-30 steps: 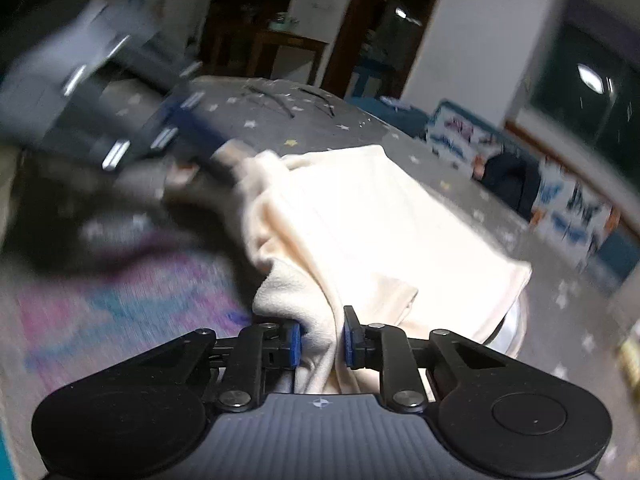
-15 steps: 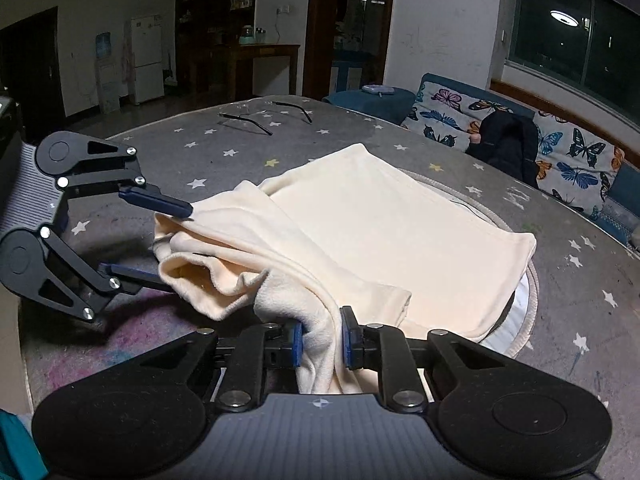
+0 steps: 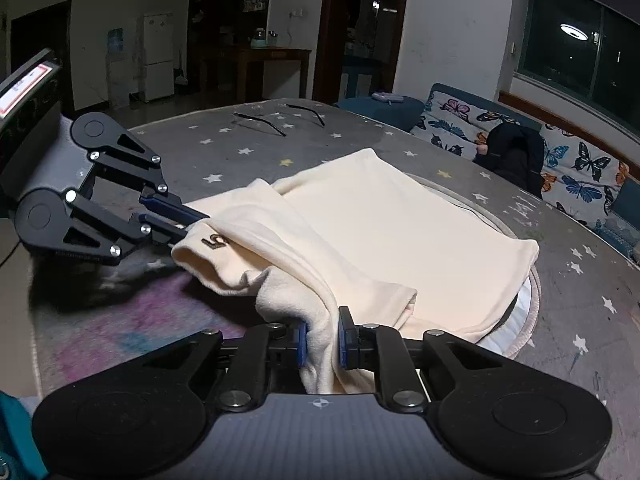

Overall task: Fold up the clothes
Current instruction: 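Grasp the hem of the folded sweatshirt with both grippers and lift it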

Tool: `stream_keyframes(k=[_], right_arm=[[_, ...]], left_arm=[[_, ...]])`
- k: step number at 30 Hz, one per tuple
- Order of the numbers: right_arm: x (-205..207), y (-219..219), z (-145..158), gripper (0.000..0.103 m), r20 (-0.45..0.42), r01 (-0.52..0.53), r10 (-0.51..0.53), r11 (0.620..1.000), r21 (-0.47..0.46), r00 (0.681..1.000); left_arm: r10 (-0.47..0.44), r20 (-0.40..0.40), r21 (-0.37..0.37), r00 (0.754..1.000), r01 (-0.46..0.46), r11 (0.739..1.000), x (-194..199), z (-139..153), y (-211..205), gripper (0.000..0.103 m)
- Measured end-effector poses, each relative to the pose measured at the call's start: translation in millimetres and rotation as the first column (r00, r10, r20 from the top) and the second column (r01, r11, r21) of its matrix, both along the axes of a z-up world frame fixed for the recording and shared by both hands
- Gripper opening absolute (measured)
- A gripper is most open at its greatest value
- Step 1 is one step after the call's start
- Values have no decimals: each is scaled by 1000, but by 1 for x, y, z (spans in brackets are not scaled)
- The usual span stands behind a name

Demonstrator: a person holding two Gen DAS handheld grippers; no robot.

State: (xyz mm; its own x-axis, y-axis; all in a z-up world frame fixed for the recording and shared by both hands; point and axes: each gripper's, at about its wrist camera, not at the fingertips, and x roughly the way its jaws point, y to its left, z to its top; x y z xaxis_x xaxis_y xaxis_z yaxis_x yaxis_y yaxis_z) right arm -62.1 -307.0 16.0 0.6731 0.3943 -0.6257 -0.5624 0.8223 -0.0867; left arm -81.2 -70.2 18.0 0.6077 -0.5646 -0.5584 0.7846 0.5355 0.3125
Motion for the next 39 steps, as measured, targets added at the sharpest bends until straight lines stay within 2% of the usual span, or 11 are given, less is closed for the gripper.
stream_keyframes(k=[7,10,13,16,19,24,28,32,36,39], right_arm=[[-48,-1,25,16,-23,-59,60,998,18,998],[-76,1,38,16,-67,-109,111,994,25,992],[-98,1,48,16,-140,-150,155,988,46,978],[-112,-1,54,16,-210,-165,178,983,75,962],[-111,-7,57,16,-225,-151,171,983,103,959],[-75,-29,66,16,-196,-68,101,983,170,975],[-33,-45,65,16,-185,-2,41,978,208,982],[15,-50,47,16,-195,64,-23,977,204,981],[52,-56,26,16,-220,140,-92,967,212,971],[75,-62,7,22,-243,213,-158,953,216,957]], left_arm=[[-39,-62,-38,997,37,999,-43,29,21,10],[-72,-122,-48,990,67,997,-71,43,29,10],[-120,-153,-21,981,118,993,-94,52,32,10],[-152,-141,11,978,155,988,-103,59,30,10],[-163,-93,34,982,167,985,-92,67,23,10],[-169,-12,59,986,170,984,-53,74,4,10],[-139,3,77,990,138,987,-9,64,-18,10],[-88,-14,84,996,89,992,35,46,-37,10],[-9,-55,56,998,12,998,72,26,-49,11],[60,-86,32,995,-57,998,91,17,-52,16]])
